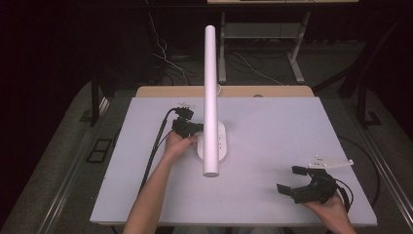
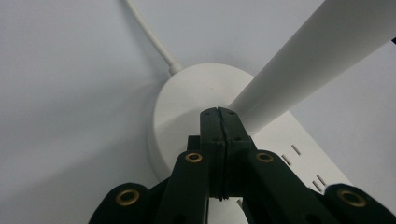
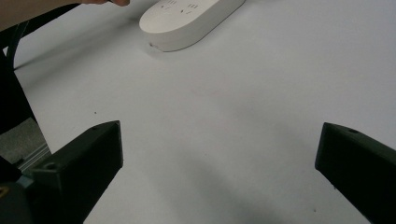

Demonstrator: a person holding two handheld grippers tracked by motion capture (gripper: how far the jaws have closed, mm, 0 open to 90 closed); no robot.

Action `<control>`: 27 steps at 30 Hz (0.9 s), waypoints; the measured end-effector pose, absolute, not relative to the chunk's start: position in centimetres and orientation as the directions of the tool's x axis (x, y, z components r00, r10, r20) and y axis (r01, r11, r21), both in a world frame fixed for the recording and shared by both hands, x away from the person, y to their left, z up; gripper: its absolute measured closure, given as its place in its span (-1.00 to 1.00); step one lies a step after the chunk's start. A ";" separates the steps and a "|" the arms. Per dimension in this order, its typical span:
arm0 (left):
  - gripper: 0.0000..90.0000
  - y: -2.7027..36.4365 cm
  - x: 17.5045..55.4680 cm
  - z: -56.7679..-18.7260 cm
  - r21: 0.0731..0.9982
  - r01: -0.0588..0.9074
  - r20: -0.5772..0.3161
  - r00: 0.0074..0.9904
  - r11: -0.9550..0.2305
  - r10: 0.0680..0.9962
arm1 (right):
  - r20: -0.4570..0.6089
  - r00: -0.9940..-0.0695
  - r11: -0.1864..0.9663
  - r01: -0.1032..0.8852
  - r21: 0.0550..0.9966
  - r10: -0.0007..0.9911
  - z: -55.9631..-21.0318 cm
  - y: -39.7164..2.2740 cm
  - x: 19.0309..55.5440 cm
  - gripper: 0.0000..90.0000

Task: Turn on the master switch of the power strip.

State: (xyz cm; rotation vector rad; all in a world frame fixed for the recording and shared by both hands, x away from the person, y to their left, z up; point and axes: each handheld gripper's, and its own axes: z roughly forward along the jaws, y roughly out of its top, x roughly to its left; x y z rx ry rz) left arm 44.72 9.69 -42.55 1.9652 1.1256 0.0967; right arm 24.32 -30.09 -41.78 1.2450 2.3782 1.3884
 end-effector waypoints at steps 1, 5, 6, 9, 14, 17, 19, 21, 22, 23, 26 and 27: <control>0.99 9.7 44.7 -42.5 0.702 0.671 -0.317 0.595 -0.240 0.738 | 0.283 -0.655 0.241 0.591 0.770 0.701 -41.8 -30.1 24.3 -0.99; 0.96 9.8 44.6 -42.0 0.723 0.650 -0.311 0.608 -0.233 0.731 | 0.288 -0.647 0.229 0.594 0.771 0.706 -41.8 -30.4 24.4 -0.99; 0.96 9.9 44.6 -41.8 0.729 0.642 -0.304 0.613 -0.237 0.729 | 0.288 -0.647 0.229 0.594 0.771 0.706 -41.8 -30.4 24.4 -0.99; 0.95 10.1 44.5 -41.2 0.736 0.630 -0.290 0.622 -0.246 0.727 | 0.290 -0.646 0.230 0.596 0.769 0.706 -41.8 -30.4 24.3 -0.99; 0.85 11.0 44.2 -40.4 0.753 0.597 -0.270 0.664 -0.277 0.698 | 0.293 -0.646 0.231 0.600 0.766 0.705 -41.8 -30.3 24.3 -0.99; 0.77 11.7 44.1 -39.8 0.765 0.584 -0.267 0.673 -0.273 0.690 | 0.290 -0.645 0.228 0.595 0.770 0.707 -41.8 -30.3 24.3 -0.99; 0.64 12.1 43.9 -39.4 0.771 0.578 -0.274 0.680 -0.267 0.680 | 0.288 -0.646 0.227 0.594 0.772 0.707 -41.8 -30.4 24.4 -0.99; 0.47 12.5 43.7 -38.8 0.775 0.576 -0.283 0.685 -0.262 0.671 | 0.289 -0.645 0.226 0.594 0.772 0.707 -41.8 -30.3 24.4 -0.99; 0.40 12.5 43.7 -38.8 0.775 0.576 -0.283 0.685 -0.262 0.671 | 0.288 -0.645 0.227 0.593 0.773 0.707 -41.8 -30.3 24.4 -0.99; 0.33 12.7 43.5 -38.5 0.775 0.574 -0.284 0.689 -0.264 0.667 | 0.291 -0.644 0.225 0.596 0.770 0.708 -41.8 -30.3 24.3 -0.99; 0.15 12.9 43.4 -38.2 0.780 0.567 -0.283 0.697 -0.264 0.659 | 0.290 -0.646 0.224 0.592 0.774 0.706 -41.7 -30.3 24.4 -0.99; 0.07 13.1 43.2 -37.9 0.783 0.565 -0.284 0.697 -0.260 0.659 | 0.290 -0.646 0.223 0.592 0.775 0.706 -41.7 -30.3 24.4 -0.99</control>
